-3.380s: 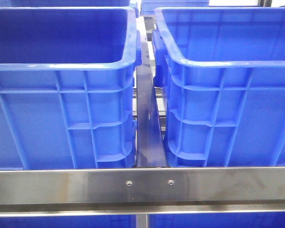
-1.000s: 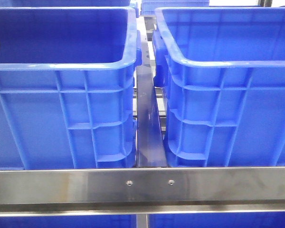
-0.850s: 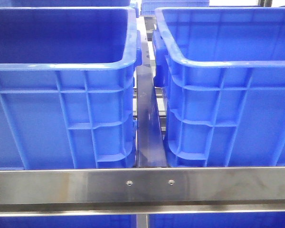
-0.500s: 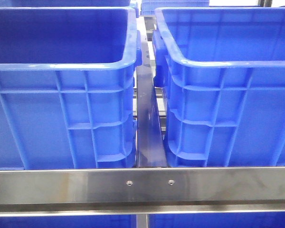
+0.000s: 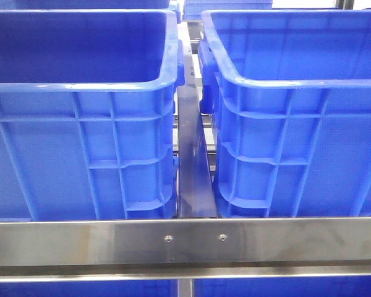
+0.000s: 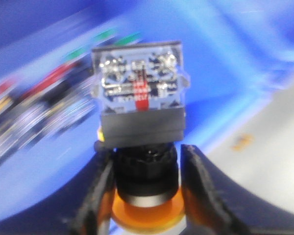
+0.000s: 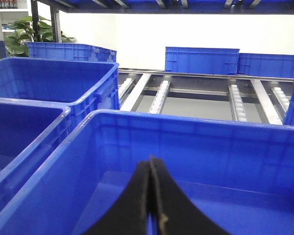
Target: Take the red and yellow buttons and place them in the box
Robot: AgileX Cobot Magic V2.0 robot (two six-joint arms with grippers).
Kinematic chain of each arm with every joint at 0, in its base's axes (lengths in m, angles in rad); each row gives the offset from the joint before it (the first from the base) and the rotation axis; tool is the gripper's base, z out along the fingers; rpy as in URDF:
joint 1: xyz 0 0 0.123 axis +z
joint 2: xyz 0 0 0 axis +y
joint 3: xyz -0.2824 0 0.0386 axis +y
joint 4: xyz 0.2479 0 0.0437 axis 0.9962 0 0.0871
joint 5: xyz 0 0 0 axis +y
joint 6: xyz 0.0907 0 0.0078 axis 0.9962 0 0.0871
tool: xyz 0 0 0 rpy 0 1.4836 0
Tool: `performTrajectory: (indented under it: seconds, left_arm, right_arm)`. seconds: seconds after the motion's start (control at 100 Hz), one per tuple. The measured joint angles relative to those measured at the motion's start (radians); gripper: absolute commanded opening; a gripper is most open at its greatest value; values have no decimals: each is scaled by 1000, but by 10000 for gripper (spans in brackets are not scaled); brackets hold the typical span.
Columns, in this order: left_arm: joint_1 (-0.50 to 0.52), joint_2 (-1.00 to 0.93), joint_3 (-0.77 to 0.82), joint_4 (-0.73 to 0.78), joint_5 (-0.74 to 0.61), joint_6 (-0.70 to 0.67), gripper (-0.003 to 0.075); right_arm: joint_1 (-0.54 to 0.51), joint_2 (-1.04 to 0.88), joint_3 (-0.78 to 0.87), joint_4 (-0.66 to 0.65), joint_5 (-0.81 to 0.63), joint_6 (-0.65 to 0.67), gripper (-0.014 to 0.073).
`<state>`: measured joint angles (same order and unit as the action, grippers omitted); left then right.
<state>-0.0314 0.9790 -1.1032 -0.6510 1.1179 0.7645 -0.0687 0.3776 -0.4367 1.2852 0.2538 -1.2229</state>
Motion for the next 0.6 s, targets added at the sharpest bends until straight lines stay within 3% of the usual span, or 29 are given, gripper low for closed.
performTrajectory:
  seconds: [0.13,0.44,0.6]
  left_arm:
    - [-55,2,0,-112,16,127,-19]
    - [-274,120,0,-142,-25,203,-19]
    - [-374,184,-22,-128,-32,234,-19]
  right_arm:
    - [0,0,0,0,0,0,-67]
    - [0,0,0,0,0,0,-62]
    - [0,0,0,0,27,0,55]
